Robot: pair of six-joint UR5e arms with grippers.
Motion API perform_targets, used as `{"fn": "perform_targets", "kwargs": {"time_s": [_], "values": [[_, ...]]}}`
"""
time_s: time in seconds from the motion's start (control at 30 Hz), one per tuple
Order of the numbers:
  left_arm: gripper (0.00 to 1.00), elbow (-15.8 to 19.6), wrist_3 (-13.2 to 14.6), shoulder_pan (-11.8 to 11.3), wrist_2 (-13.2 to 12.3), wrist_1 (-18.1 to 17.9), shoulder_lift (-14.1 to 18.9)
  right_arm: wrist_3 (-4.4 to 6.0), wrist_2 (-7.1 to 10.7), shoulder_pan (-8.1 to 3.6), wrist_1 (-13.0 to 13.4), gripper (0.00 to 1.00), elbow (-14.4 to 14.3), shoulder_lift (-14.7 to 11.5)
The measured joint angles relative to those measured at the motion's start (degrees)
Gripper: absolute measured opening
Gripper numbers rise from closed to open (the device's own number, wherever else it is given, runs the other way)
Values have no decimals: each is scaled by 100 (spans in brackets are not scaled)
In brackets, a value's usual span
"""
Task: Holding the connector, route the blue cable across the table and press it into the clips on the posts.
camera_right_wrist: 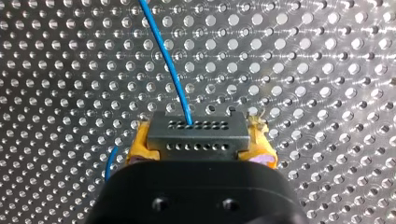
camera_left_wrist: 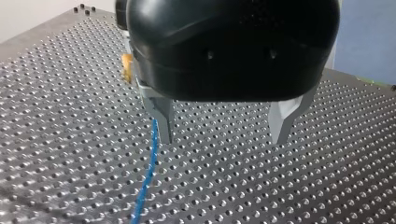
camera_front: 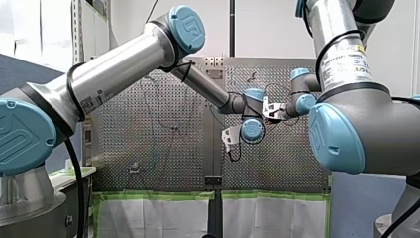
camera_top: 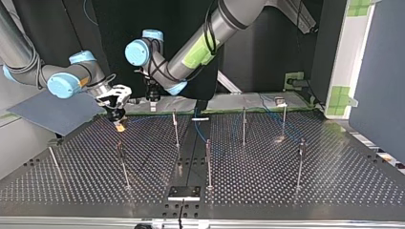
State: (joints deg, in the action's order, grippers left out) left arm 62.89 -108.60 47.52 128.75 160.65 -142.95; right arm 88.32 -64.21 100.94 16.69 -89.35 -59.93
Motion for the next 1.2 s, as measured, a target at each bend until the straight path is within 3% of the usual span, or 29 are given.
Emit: {"fn": "perform_targets", "kwargs": {"time_s": [0.2,0.37,0.67,0.9,1.2], "values": [[100,-311,4,-4,40,-57,-156,3,12,0,-1,0,0,2],[100,-516,-62,10,228,-149,-164,5,9,-2,1,0,0,2],[100,-359,-99,-97,556,-366,-169,5,5,-41,1,0,0,2],[100,-461,-37,-242,338,-471,-173,-4,5,-44,7,0,0,1],[100,-658,-30,-376,29,-322,-279,-16,98,-44,3,0,0,0]]}}
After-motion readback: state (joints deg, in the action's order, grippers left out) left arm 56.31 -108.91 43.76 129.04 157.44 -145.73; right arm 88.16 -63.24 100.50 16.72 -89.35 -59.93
